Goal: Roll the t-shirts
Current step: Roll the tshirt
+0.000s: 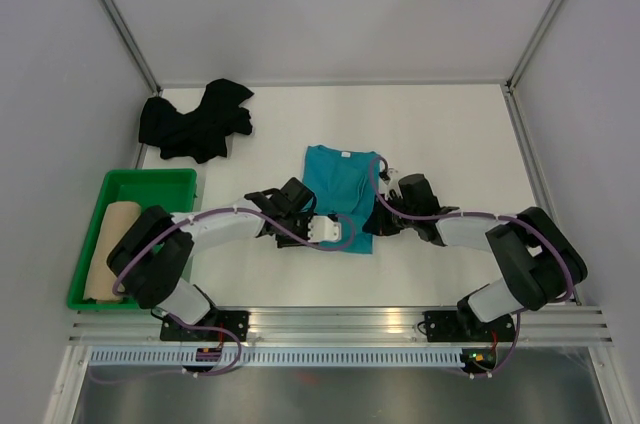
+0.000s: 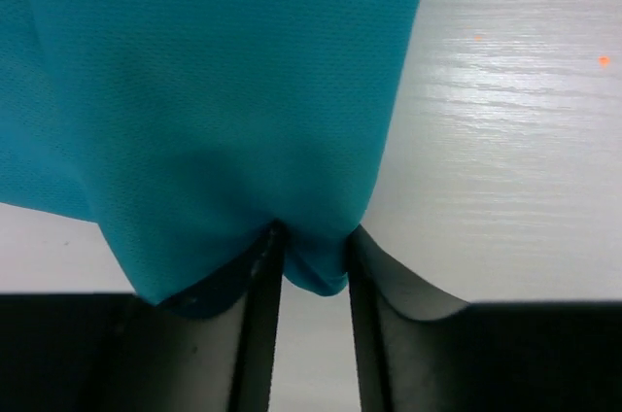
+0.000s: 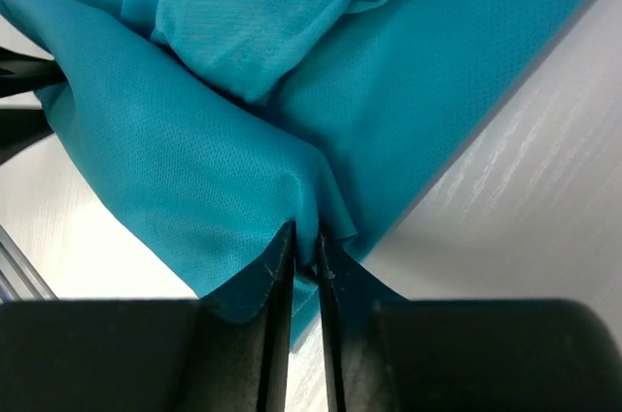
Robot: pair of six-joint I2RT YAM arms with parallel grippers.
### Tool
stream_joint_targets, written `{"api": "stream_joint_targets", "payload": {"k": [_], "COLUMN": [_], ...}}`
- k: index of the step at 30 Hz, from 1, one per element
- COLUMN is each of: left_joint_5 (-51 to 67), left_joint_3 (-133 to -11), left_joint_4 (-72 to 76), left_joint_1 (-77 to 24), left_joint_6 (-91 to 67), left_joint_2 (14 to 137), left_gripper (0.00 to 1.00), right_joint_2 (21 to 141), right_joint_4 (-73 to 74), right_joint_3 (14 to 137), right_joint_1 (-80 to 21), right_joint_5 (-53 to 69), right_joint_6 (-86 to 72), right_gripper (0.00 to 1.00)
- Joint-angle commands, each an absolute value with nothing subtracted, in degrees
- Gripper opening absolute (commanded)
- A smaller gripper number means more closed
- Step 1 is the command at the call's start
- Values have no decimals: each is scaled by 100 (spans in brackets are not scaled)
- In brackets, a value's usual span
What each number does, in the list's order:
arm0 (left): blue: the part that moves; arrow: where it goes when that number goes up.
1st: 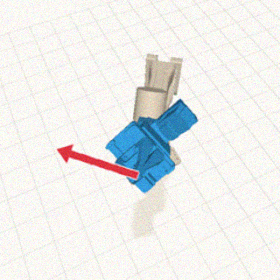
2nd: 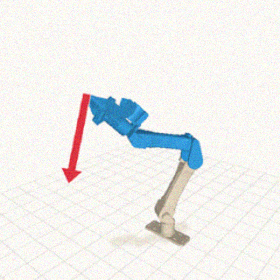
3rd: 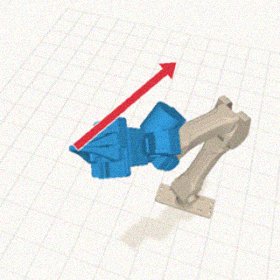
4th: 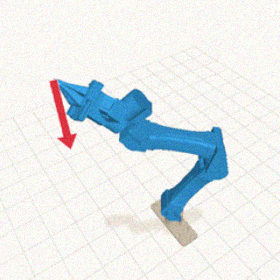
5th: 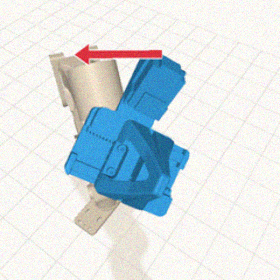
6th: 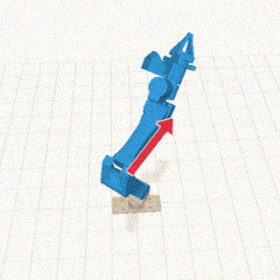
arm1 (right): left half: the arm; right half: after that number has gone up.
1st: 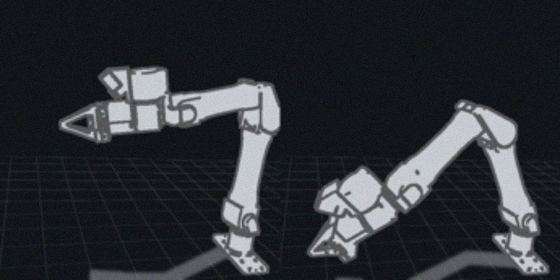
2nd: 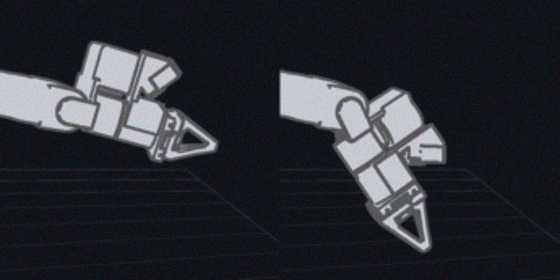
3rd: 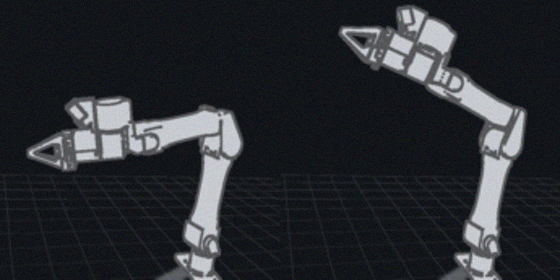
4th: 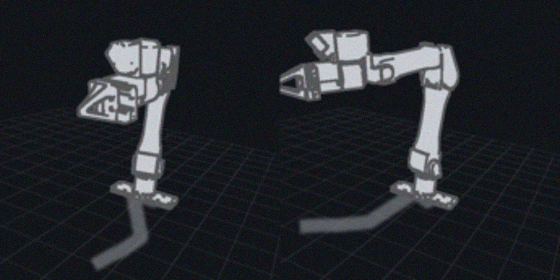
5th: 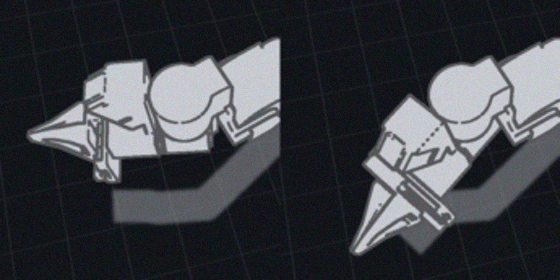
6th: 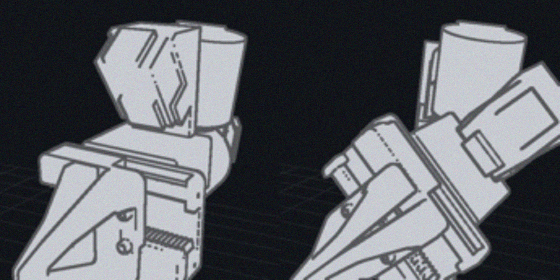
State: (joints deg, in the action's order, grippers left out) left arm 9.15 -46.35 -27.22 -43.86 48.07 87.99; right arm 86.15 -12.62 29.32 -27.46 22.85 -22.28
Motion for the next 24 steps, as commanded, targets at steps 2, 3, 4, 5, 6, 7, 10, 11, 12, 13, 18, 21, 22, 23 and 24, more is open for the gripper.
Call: {"api": "stream_joint_targets", "payload": {"k": [2, 3, 4, 5, 6, 7, 10, 11, 12, 13, 18, 21, 22, 23, 24], "left_joint_5": [773, 817, 800, 809, 826, 835, 1089, 1203, 1465, 1607, 2258, 2425, 2487, 2592, 2628], "left_joint_3": [-4447, -4465, -4482, -4482, -4509, -4544, -4798, -4895, -5096, -5202, -5642, -5818, -5844, -5923, -5959], "left_joint_4": [-2382, -2382, -2382, -2391, -2495, -2583, -3126, -3329, -3505, -3890, -4464, -4789, -4825, -4930, -4974], "left_joint_1": [-4412, -4412, -4412, -4412, -4412, -4403, -4299, -4254, -4210, -4106, -3824, -3657, -3534, -3481, -3446], "left_joint_6": [4984, 4940, 4922, 4861, 4852, 4817, 4755, 4755, 4755, 4764, 4860, 5001, 5027, 5045, 5062], "left_joint_2": [9202, 9185, 9185, 9124, 9088, 9044, 8816, 8772, 8693, 8666, 8561, 8587, 8587, 8587, 8596], "left_gripper": [27, 10, 3, 2, 2, 2, 2, 2, 2, 2, 2, 2, 2, 2, 2], "right_joint_2": [8552, 8500, 8456, 8325, 8228, 8122, 7386, 7226, 7059, 6918, 6074, 5714, 5530, 5459, 5406], "right_joint_4": [-1108, -1081, -1038, -915, -844, -696, -458, -405, -352, -282, -229, -114, -210, -281, -307], "right_joint_3": [3059, 3059, 3067, 3093, 3111, 3155, 3260, 3287, 3305, 3339, 3182, 2919, 2718, 2620, 2541], "right_joint_1": [-2698, -2663, -2654, -2646, -2611, -2593, -2584, -2593, -2593, -2601, -3292, -4214, -4419, -4734, -4894], "right_joint_5": [2303, 2329, 2338, 2338, 2338, 2338, 2434, 2469, 2505, 2609, 2558, 2075, 1900, 1533, 1347], "right_joint_6": [-1969, -1943, -1899, -1794, -1723, -1662, -1293, -1179, -934, -758, 621, 1799, 2106, 2179, 2267], "right_gripper": [25, 28, 33, 35, 36, 39, 46, 47, 48, 50, 52, 53, 54, 56, 57]}}
